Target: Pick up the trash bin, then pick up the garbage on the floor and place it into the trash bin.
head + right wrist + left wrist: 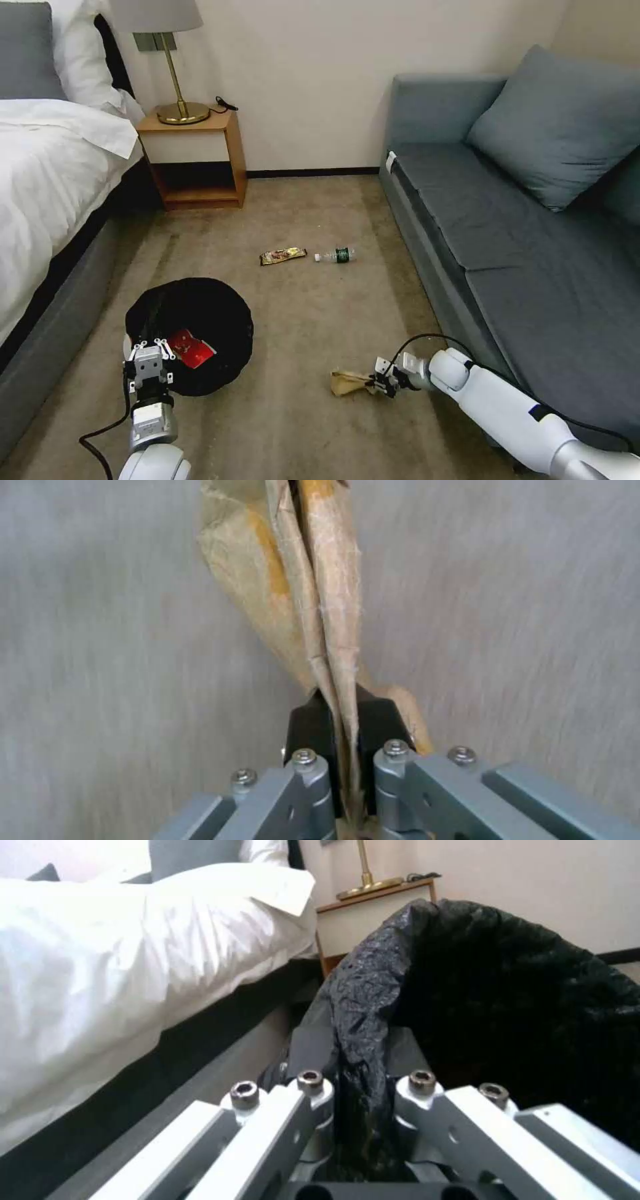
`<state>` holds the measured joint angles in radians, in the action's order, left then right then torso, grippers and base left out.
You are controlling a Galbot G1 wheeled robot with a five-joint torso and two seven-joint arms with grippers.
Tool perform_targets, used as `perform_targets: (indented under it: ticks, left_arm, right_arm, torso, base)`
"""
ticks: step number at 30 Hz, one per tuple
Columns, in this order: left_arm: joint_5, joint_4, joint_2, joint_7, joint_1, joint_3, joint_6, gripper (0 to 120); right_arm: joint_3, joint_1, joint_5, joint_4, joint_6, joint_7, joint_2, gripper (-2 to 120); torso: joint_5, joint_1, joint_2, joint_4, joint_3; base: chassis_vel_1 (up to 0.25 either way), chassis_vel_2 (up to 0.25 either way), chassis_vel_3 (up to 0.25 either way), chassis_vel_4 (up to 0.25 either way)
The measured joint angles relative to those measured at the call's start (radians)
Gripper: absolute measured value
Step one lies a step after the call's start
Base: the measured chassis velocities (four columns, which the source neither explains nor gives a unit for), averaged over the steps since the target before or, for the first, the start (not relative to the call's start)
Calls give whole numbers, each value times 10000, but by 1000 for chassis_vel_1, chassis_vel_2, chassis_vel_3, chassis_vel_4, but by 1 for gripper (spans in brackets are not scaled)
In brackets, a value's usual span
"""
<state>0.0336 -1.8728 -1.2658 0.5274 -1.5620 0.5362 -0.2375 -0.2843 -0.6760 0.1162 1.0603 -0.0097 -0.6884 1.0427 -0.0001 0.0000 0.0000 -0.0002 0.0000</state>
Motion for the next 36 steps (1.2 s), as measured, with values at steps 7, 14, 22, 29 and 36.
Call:
perform_targets:
  ticks: [7, 14, 22, 29, 36]
  left_arm:
    - [16, -64, -29, 30, -36, 0, -32, 0]
    - [71, -5, -135, 43, 6, -46, -41, 0]
    - [75, 71, -270, 61, 113, -99, -54, 0]
    - [75, 78, -349, 62, 140, -148, -73, 0]
    - [30, 94, -370, 60, 122, -193, -173, 0]
  right_arm:
    - [722, 312, 1767, 908, -12, 601, 619, 7]
    - [465, 840, 4049, 2148, 87, 1292, 1531, 7]
    - [-1080, 958, 6196, 2997, 110, 1725, 2339, 7]
    - [-1734, 872, 5832, 2372, 300, 1798, 2831, 7]
    - [-1820, 905, 5020, 1315, 582, 2047, 3353, 7]
  torso:
    - [-2, 0, 0, 1, 0]
    - [-1, 0, 0, 5, 0]
    - [-4, 0, 0, 3, 0]
    - [-3, 0, 0, 1, 0]
    - [1, 0, 0, 1, 0]
  base:
    - [0, 0, 0, 0]
    - [0, 0, 0, 0]
    - [0, 0, 0, 0]
    - [0, 0, 0, 0]
    - [0, 0, 0, 0]
